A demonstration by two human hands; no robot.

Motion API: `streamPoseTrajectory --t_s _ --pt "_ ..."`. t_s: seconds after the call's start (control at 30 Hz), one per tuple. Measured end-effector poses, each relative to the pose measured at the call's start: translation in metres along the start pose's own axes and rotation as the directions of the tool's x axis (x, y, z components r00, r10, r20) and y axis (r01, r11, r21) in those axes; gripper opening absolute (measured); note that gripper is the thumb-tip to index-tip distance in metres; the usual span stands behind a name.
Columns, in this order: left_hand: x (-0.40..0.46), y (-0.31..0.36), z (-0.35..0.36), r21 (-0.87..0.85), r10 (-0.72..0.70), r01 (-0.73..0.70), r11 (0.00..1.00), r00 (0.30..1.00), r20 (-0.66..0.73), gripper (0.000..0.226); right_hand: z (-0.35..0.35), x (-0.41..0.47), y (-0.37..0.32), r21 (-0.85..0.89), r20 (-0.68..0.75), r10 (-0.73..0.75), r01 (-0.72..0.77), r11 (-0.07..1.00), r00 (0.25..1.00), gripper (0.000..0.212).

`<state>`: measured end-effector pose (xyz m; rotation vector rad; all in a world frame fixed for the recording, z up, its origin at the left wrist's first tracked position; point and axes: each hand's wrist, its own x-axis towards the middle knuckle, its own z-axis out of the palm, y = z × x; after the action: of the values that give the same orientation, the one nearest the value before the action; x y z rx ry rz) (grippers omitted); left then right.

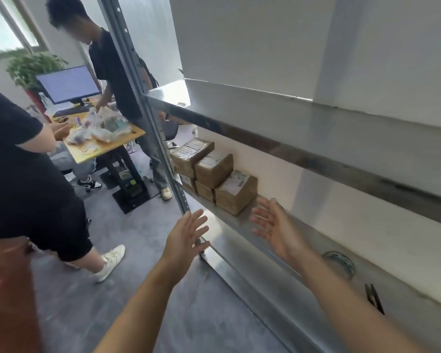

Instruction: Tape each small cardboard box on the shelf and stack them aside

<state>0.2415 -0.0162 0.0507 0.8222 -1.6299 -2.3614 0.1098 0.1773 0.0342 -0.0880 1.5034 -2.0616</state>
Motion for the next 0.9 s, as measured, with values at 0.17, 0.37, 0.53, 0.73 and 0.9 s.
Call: streamPoseTrajectory --t_s 0.17,0.37,0.53,0.73,0.9 --pt "0.063 0.015 -0.009 0.008 -0.041 0.041 0.999 0.999 0.023 0.050 0.007 0.047 -0.002 -0.094 -0.043 0.027 -0.031 0.995 0.999 0.037" --pt "0.131 0.014 -0.020 0.041 -0.073 0.071 0.997 0.996 0.059 0.040 0.023 0.097 0.008 -0.273 -0.119 0.039 -0.071 0.959 0.992 0.032" --pt "0.182 0.002 -0.022 0.051 -0.120 0.117 0.992 0.990 0.070 0.050 0.047 0.131 0.008 -0.496 -0.196 -0.011 -0.089 0.864 0.981 0.036" --pt "0.225 -0.015 -0.017 0.152 -0.180 0.163 0.975 0.978 0.108 0.056 0.058 0.178 0.010 -0.534 -0.372 -0.001 -0.214 0.818 0.928 0.055" --pt "0.247 -0.030 -0.015 0.193 -0.187 0.164 0.967 0.976 0.108 0.051 0.061 0.190 0.022 -0.442 -0.462 0.052 -0.280 0.852 0.885 0.054"
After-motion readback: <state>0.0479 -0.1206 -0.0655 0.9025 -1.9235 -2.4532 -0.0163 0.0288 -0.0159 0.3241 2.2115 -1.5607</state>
